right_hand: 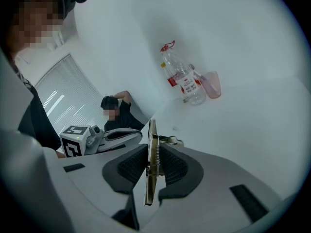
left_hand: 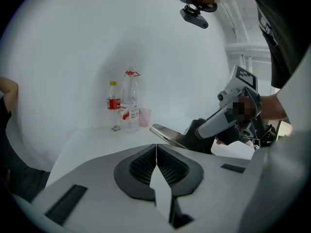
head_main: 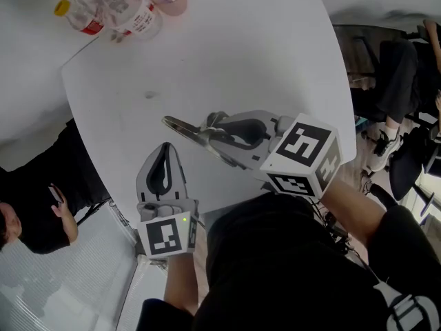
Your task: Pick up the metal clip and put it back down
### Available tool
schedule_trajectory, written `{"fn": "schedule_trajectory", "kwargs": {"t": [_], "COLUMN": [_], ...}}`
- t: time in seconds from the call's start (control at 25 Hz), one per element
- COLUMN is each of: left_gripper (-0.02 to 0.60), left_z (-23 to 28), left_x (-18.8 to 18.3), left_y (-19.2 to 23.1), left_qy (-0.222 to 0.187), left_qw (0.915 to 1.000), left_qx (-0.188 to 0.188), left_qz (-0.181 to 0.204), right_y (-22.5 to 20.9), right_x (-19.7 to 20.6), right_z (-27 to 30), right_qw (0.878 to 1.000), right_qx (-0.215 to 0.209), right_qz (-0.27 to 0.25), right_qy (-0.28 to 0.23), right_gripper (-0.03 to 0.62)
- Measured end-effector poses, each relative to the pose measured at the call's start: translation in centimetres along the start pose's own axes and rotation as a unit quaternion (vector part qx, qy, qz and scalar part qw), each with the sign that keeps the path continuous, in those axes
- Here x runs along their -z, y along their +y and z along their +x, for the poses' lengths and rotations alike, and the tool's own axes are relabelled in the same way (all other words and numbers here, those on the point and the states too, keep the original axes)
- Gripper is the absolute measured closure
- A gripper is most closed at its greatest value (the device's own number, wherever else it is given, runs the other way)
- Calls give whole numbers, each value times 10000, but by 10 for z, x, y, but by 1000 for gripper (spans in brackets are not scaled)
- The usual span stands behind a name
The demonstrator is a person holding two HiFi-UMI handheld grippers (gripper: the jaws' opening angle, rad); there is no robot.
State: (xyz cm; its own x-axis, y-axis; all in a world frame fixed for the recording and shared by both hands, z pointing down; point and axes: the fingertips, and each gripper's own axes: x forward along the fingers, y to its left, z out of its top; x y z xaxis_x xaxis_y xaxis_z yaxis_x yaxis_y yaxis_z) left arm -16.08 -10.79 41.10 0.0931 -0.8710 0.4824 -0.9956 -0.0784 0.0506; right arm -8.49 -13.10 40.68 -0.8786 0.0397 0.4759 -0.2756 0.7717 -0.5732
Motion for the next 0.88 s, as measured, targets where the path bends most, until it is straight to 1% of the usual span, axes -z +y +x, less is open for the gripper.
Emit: {"fn": "schedule_trajectory", "kwargs": {"t": [0.12,0.2,0.28,0.36,0.44,0.56,0.72,0.88], "left_gripper": [559,558,558,559,558,559,558,558], "left_z": [-3,-5,-7,-12,-19,-28,-40,-53], "left_x": [-10,-20,-31,-44,-56,-74,-98,-116], "left_y": [-7,-13,-14,-13,-15,-23,-23,-19], "left_qy": [-120,-283,-417,-440,-526,-753,-1033,-1115], "left_qw": [9999,9993,9985,9981,9974,9951,9914,9899], "left_qx": [12,56,76,74,169,350,438,431], "left_qz": [124,229,361,415,454,543,674,765], "right_y": [1,2,4,10,17,29,41,58], "right_x": [-10,-14,-23,-34,-46,-61,-81,-96], "right_z": [-12,-21,-30,-39,-49,-66,-83,-96], "right_qw": [9998,9993,9985,9976,9963,9931,9884,9835], "right_qx": [16,62,159,275,399,550,767,886], "right_qz": [-124,-215,-288,-317,-362,-473,-646,-771], "right_qy": [-169,-295,-428,-551,-673,-925,-1138,-1376], "right_gripper": [503,503,503,503,503,503,503,503]}}
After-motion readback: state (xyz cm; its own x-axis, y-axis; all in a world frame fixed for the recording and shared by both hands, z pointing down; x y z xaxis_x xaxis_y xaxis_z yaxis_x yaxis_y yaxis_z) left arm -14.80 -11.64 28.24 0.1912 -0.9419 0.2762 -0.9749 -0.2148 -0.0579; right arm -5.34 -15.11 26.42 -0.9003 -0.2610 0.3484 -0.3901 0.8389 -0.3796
